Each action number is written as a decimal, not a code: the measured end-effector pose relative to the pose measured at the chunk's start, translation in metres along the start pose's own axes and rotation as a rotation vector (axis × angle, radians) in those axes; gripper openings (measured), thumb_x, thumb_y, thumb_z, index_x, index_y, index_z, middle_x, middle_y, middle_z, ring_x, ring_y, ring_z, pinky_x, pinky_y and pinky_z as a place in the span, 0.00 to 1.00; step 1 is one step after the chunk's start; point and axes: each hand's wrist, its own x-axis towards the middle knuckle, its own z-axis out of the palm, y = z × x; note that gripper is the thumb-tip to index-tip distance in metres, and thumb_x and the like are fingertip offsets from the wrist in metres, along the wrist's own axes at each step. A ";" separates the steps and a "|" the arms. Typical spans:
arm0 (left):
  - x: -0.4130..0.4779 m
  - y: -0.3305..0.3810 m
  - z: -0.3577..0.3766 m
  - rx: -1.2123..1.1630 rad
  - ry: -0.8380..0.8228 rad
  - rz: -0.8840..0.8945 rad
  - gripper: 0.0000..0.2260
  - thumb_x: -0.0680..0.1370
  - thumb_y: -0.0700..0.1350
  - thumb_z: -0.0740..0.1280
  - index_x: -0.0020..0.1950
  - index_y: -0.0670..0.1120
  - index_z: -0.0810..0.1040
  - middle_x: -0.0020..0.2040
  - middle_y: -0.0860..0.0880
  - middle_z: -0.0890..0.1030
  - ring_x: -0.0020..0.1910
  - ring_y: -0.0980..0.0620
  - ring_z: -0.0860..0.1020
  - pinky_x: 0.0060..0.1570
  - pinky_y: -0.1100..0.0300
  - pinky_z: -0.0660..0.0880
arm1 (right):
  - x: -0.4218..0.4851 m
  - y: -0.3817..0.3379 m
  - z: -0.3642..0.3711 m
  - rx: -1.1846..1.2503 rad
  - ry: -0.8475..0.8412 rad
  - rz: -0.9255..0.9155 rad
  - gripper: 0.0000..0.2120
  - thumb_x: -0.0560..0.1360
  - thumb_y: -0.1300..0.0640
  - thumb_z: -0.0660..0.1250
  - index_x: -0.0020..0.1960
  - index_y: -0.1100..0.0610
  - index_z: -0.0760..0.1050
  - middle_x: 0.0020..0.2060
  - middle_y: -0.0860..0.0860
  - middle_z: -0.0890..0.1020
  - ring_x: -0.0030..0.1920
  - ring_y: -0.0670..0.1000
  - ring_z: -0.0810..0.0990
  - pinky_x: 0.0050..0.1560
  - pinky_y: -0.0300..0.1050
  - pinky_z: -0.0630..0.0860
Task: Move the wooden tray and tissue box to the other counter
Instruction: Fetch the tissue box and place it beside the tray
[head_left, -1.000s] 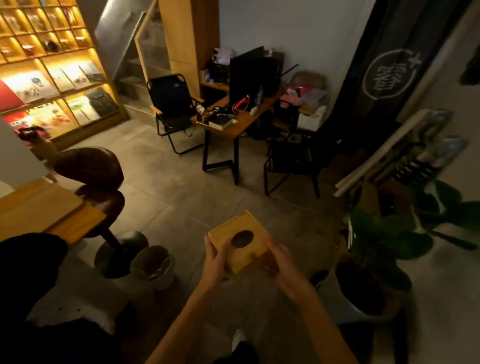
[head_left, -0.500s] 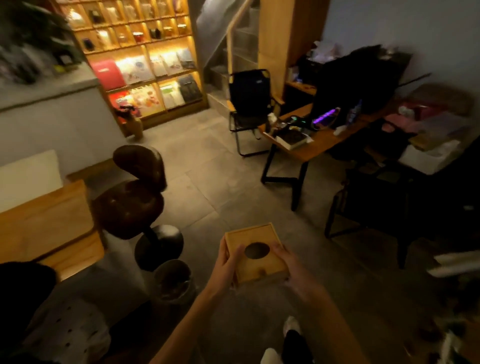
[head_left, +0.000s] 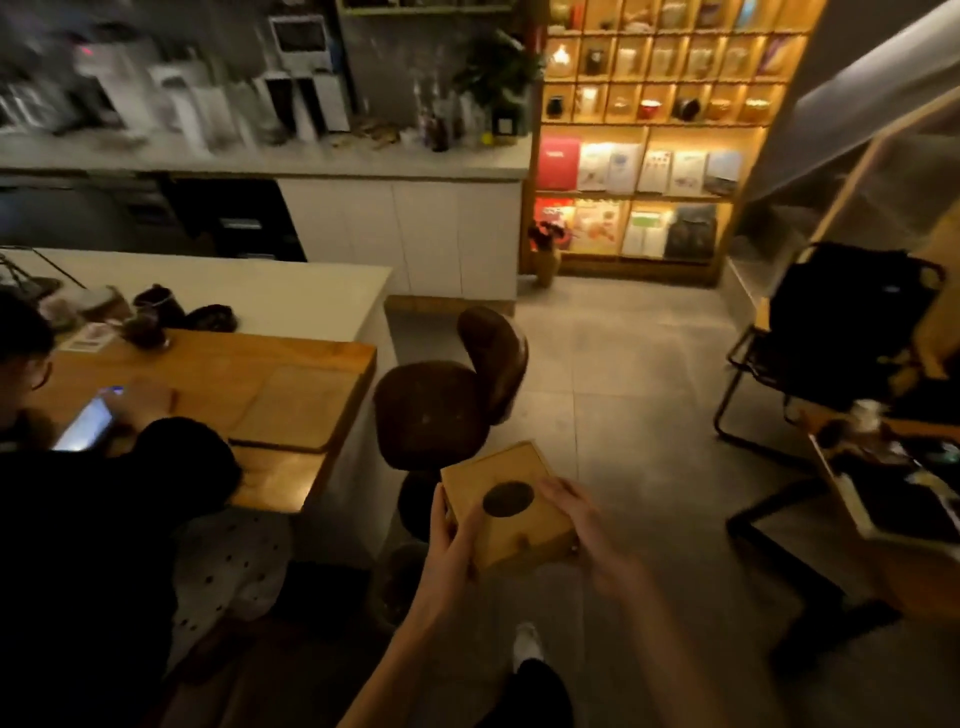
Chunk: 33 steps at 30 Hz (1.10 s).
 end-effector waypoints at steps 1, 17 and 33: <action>0.020 0.000 0.003 -0.013 0.016 0.015 0.37 0.74 0.64 0.66 0.78 0.62 0.51 0.72 0.48 0.68 0.60 0.49 0.77 0.41 0.63 0.81 | 0.017 -0.007 -0.005 -0.001 -0.030 0.005 0.25 0.67 0.34 0.72 0.60 0.41 0.72 0.60 0.55 0.77 0.58 0.61 0.79 0.54 0.65 0.81; 0.262 0.062 0.035 -0.186 0.521 -0.009 0.41 0.71 0.65 0.70 0.78 0.59 0.53 0.70 0.55 0.66 0.63 0.55 0.71 0.55 0.61 0.73 | 0.311 -0.177 0.010 -0.328 -0.334 0.087 0.33 0.64 0.33 0.71 0.64 0.46 0.73 0.60 0.56 0.76 0.58 0.61 0.78 0.57 0.65 0.79; 0.404 0.131 -0.050 -0.245 1.148 0.127 0.21 0.83 0.55 0.57 0.75 0.64 0.57 0.70 0.59 0.69 0.70 0.55 0.68 0.69 0.50 0.69 | 0.499 -0.254 0.205 -0.653 -0.958 0.067 0.35 0.71 0.32 0.66 0.70 0.51 0.69 0.60 0.53 0.80 0.58 0.56 0.80 0.60 0.61 0.79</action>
